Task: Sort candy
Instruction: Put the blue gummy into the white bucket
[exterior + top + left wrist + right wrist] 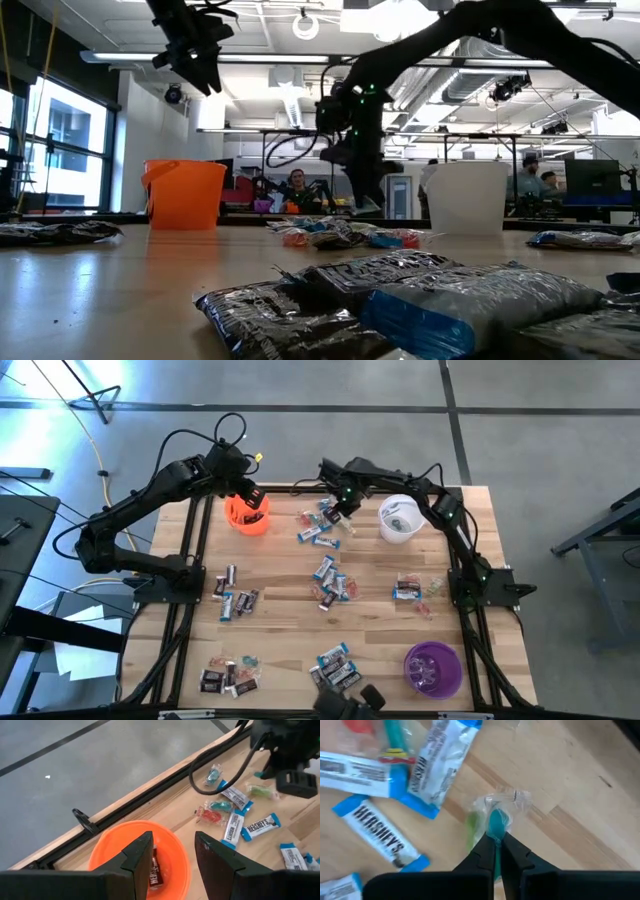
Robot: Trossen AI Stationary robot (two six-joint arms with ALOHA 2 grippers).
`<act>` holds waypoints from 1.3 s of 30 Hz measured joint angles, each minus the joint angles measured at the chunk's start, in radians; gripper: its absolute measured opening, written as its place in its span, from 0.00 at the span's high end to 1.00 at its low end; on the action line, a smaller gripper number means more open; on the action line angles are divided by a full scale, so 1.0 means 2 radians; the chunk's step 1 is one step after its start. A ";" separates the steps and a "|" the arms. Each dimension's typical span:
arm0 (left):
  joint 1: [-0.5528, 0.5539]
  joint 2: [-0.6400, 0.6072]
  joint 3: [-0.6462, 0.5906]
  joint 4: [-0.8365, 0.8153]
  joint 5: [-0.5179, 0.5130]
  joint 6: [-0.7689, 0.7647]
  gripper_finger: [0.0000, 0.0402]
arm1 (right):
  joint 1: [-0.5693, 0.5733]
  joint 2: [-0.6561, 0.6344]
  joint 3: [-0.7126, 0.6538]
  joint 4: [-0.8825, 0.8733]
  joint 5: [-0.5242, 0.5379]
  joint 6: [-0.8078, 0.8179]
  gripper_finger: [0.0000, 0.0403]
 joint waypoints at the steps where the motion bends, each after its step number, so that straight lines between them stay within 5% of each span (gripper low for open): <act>1: 0.000 0.000 0.000 0.000 0.000 0.000 0.67 | 0.002 -0.006 0.000 -0.004 0.000 0.000 1.00; 21: -0.013 0.000 0.000 0.000 0.002 0.031 0.67 | 0.024 -0.176 0.000 -0.208 0.131 -0.011 1.00; 27: -0.019 0.000 0.000 -0.003 0.002 0.036 0.67 | 0.016 -0.190 -0.004 -0.204 0.120 -0.055 1.00; 39: -0.019 0.000 0.000 -0.022 -0.001 0.035 0.67 | -0.031 -0.250 -0.256 -0.174 0.101 -0.052 1.00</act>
